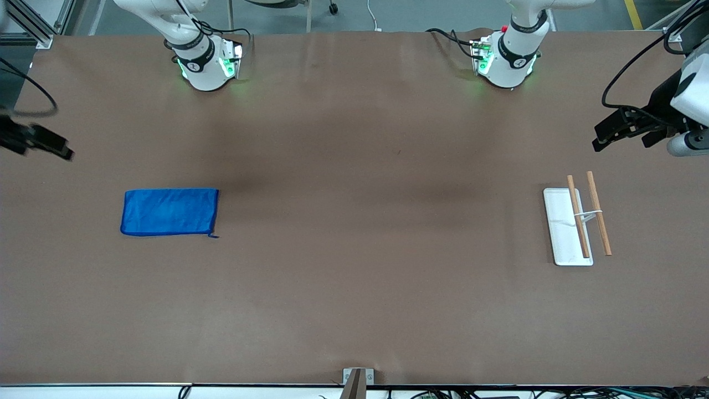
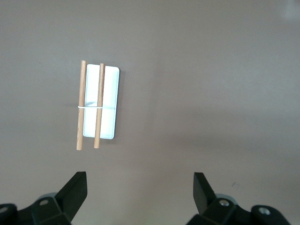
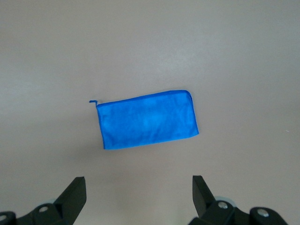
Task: Right arm passes towel to left arm to hang
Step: 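Reach the right gripper down to the blue towel edge and grasp it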
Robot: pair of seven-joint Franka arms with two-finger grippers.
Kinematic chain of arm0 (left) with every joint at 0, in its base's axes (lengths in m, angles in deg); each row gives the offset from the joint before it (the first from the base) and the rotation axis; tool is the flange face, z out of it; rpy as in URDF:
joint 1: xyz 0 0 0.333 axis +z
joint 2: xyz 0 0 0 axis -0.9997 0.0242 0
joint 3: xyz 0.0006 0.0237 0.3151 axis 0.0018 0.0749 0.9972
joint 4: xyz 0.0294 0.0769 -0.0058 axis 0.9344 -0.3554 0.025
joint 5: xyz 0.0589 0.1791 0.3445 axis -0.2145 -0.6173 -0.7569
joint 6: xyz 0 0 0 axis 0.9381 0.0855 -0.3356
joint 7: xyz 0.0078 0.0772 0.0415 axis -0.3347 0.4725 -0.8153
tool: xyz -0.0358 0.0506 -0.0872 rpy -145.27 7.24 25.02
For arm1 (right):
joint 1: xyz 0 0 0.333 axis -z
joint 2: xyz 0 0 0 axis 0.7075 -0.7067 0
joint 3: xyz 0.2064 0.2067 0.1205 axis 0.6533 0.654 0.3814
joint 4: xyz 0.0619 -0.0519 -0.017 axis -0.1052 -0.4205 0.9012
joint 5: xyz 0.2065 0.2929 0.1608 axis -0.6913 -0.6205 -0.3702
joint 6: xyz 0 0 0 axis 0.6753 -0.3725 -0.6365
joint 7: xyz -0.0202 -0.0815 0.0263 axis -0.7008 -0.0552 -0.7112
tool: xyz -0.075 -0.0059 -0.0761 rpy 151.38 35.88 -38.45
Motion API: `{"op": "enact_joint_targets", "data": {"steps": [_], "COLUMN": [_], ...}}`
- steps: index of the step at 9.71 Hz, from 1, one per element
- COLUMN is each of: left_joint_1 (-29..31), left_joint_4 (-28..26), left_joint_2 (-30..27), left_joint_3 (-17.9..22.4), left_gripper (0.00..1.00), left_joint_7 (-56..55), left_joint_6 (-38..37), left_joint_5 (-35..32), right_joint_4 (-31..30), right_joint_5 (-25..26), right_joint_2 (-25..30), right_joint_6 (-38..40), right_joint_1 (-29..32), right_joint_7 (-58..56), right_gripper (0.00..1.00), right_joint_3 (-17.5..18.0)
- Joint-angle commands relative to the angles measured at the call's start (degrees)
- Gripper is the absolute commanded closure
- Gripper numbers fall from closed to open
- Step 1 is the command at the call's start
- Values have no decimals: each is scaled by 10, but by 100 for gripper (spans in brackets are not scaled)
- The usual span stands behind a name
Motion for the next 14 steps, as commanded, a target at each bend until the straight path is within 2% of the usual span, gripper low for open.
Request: {"op": "enact_joint_targets", "data": {"steps": [1,3,4,6,10,11,14], "left_joint_1": [-1,1,1,1,1,1,1], "left_joint_4": [-11,-15,-14,-13,-14,-14,-14], "left_joint_2": [2,-8,-8,-8,-6,-4,-1], "left_joint_3": [-2,0,0,1,1,0,1], "left_gripper": [1,1,1,1,0,0,0], "left_joint_7": [70,119,131,133,133,133,133], "left_joint_6": [-13,-22,-22,-27,-27,-27,-27], "left_joint_5": [7,9,11,20,22,22,22], "right_joint_4": [-148,-245,-273,-279,-301,-316,-318], "right_joint_5": [8,8,8,8,8,8,8], "right_joint_2": [-9,-61,-97,-168,-205,-207,-220], "right_joint_6": [-158,-330,-399,-473,-512,-543,-555], "right_joint_1": [0,21,22,25,31,29,29], "right_joint_7": [-17,-97,-101,-101,-121,-120,-120], "right_gripper": [0,0,0,0,0,2,8], "right_joint_3": [1,0,0,0,1,1,1]}}
